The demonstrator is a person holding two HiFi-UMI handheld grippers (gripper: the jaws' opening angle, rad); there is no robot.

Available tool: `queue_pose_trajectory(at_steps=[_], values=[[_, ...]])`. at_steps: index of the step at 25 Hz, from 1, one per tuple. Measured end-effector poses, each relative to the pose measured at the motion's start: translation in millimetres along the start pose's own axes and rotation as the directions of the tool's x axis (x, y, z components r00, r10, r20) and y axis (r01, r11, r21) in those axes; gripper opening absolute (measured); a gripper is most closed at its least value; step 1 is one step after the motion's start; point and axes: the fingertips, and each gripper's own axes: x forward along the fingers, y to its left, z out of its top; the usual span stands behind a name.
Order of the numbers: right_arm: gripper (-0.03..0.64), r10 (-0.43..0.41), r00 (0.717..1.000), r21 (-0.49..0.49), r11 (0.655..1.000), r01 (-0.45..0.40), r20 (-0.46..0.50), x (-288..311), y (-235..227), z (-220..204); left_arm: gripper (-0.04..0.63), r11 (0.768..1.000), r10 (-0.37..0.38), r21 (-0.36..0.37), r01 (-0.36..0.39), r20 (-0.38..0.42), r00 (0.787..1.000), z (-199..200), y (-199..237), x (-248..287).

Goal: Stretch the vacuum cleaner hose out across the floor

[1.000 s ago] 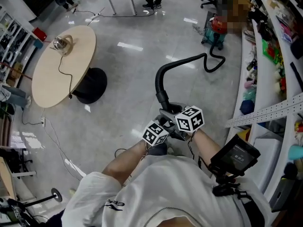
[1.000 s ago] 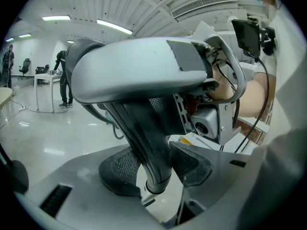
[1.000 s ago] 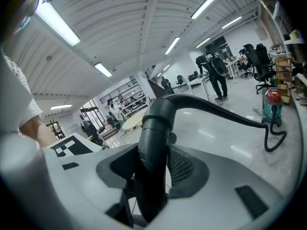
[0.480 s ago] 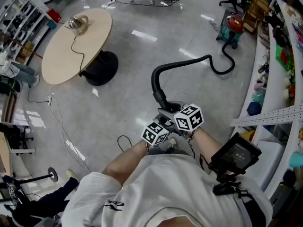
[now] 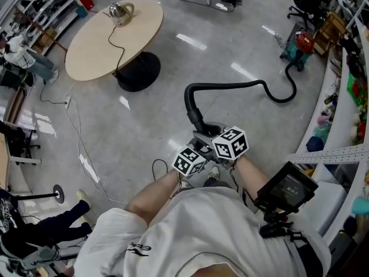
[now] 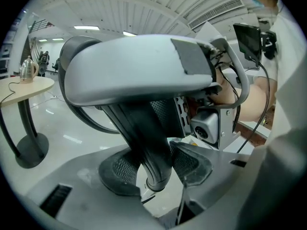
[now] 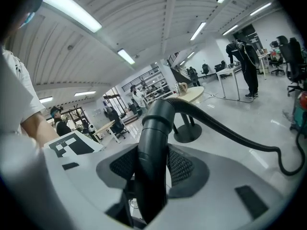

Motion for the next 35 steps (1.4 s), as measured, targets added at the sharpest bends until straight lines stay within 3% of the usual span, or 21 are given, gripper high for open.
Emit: queue_pose_trajectory(at_steps=[11, 35], values=[[0.173, 0.081, 0.995, -0.045, 0.995, -0.084, -0.057, 30.2, 50.2, -1.0, 0.166, 0.996, 0.076, -0.050, -0.074, 0.034, 0.997, -11.6, 6.8, -47.5], [0.173, 0.212, 0.966, -0.100, 0.968, -0.228, -0.148, 143.0, 224.0, -66.4, 0.167, 0.971, 0.217, -0.113, -0.209, 0.066, 0.974, -129.9, 18.2, -217.4]])
